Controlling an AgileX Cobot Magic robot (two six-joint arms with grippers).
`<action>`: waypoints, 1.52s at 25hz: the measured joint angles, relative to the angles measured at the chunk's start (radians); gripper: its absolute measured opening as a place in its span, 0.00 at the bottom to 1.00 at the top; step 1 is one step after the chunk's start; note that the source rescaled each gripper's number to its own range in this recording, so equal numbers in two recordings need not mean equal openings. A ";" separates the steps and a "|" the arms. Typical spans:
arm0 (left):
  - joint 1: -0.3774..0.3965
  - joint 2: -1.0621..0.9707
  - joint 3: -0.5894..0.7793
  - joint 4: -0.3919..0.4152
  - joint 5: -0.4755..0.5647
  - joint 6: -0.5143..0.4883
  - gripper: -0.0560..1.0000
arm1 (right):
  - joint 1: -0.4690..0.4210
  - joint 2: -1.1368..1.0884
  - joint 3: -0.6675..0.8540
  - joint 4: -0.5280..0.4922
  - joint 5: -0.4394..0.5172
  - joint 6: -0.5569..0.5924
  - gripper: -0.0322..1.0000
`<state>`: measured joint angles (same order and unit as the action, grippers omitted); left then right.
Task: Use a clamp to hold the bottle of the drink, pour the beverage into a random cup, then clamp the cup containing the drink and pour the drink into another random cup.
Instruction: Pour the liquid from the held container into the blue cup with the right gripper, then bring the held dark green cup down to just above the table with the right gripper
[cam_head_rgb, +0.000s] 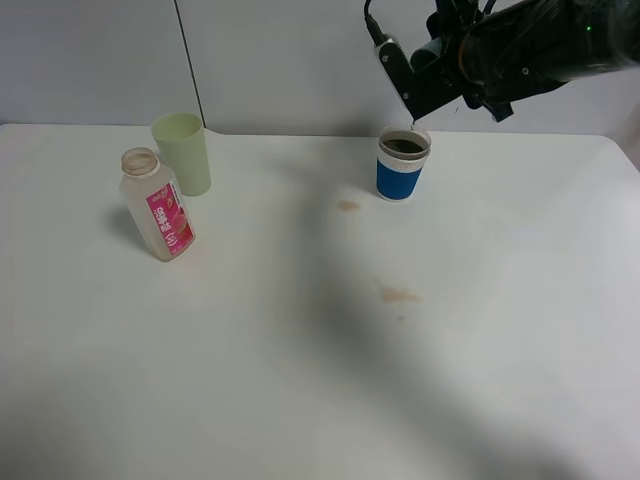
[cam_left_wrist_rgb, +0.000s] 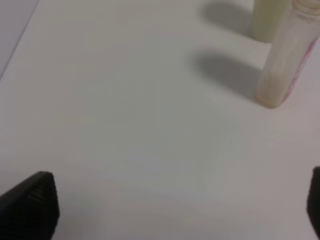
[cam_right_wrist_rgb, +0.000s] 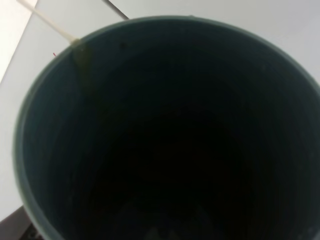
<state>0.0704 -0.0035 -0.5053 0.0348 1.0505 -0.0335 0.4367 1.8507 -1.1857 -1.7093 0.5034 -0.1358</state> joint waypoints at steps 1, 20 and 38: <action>0.000 0.000 0.000 0.000 0.000 0.000 1.00 | 0.000 0.000 0.000 0.000 0.001 0.001 0.03; 0.000 0.000 0.000 0.000 0.000 0.000 1.00 | 0.011 -0.147 -0.003 0.288 -0.176 0.962 0.03; 0.000 0.000 0.000 0.000 0.000 0.000 1.00 | 0.145 -0.155 -0.006 0.848 -0.933 0.934 0.03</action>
<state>0.0704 -0.0035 -0.5053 0.0348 1.0505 -0.0335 0.5812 1.6959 -1.1918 -0.8609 -0.4293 0.7984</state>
